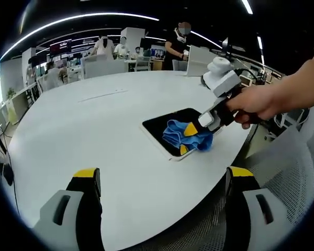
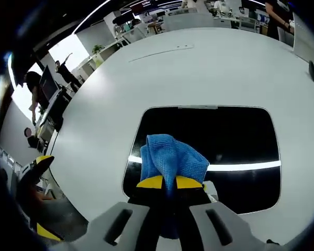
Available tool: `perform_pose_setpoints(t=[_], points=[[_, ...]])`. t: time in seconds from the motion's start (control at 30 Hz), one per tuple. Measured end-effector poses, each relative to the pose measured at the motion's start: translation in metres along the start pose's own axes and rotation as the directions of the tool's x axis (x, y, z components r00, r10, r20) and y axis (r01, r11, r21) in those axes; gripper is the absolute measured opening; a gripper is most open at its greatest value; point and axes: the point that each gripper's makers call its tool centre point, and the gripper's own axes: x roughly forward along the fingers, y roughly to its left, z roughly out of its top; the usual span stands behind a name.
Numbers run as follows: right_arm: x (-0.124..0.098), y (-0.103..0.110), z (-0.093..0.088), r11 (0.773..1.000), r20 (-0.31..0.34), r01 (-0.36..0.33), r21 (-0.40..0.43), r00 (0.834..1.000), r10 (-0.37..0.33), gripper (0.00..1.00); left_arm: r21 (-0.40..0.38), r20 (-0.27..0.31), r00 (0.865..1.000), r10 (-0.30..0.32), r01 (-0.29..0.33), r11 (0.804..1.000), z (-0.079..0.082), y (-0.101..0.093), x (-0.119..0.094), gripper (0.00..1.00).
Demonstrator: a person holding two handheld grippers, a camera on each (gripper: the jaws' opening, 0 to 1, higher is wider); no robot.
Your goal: Wipe the mirror surface with the cleaning cloth until all visible marks leave the cleaned area.
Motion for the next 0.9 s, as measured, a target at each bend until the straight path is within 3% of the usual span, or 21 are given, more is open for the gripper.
perform_pose_setpoints(t=[0.8, 0.9], points=[[-0.015, 0.012, -0.03, 0.996, -0.029, -0.059, 0.064, 0.998, 0.061, 0.01, 0.01, 0.005, 1.0, -0.002, 0.002, 1.0, 0.001, -0.002, -0.001, 0.99], [-0.016, 0.015, -0.032, 0.998, -0.029, -0.056, 0.042, 0.998, 0.057, 0.01, 0.01, 0.003, 1.0, -0.003, 0.003, 1.0, 0.001, -0.002, -0.001, 0.99]])
